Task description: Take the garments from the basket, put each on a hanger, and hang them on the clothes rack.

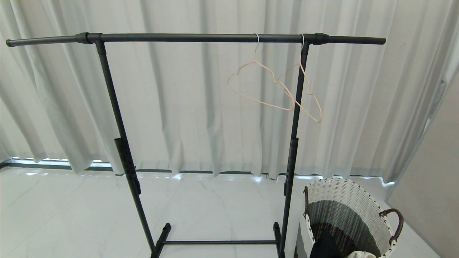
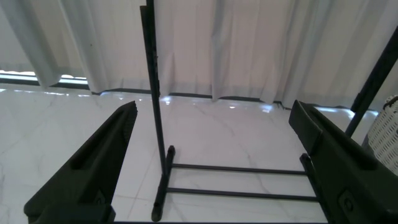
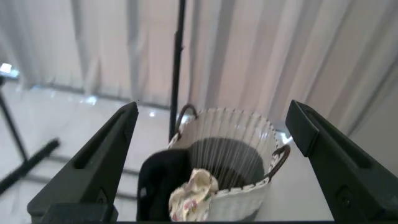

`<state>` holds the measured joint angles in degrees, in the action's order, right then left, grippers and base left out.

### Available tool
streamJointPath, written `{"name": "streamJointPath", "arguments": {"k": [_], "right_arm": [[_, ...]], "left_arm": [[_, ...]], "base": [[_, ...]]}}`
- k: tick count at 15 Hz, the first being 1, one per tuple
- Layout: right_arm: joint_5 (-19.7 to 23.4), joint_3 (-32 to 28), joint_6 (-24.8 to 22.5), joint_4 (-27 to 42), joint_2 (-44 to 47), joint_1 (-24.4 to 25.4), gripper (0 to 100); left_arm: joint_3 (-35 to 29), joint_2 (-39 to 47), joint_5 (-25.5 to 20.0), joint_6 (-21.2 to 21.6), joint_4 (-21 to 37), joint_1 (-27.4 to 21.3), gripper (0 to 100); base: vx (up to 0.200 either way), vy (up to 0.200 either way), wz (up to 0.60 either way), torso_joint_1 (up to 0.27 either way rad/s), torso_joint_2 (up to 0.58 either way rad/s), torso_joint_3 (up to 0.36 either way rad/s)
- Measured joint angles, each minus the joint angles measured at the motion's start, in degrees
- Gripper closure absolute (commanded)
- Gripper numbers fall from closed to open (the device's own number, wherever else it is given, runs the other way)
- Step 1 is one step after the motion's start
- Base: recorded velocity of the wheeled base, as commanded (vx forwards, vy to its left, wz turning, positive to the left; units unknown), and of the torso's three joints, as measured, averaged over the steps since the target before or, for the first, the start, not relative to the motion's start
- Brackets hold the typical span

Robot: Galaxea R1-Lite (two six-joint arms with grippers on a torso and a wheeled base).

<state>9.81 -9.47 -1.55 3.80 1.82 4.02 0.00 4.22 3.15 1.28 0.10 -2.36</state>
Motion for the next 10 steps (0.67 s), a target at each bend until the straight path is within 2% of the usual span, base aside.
{"name": "streamJointPath", "arguments": {"k": [2, 5, 9, 10], "right_arm": [[1.5, -5.2, -2.6, 3.4, 7.2, 1.0, 0], [1.7, -11.9, -10.2, 5.1, 27.9, 1.9, 0], [0.9, -15.6, -26.1, -2.0, 58.9, 2.2, 0], [0.5, -15.6, -28.6, -4.0, 64.8, 2.2, 0]], "left_arm": [[0.0, 0.0, 0.0, 0.0, 0.0, 0.0, 0], [0.0, 0.0, 0.0, 0.0, 0.0, 0.0, 0], [0.0, 0.0, 0.0, 0.0, 0.0, 0.0, 0], [0.0, 0.0, 0.0, 0.0, 0.0, 0.0, 0]], "base": [[0.000, 0.000, 0.00, 0.000, 0.00, 0.000], [0.000, 0.000, 0.00, 0.000, 0.00, 0.000], [0.000, 0.000, 0.00, 0.000, 0.00, 0.000], [0.000, 0.000, 0.00, 0.000, 0.00, 0.000]]}}
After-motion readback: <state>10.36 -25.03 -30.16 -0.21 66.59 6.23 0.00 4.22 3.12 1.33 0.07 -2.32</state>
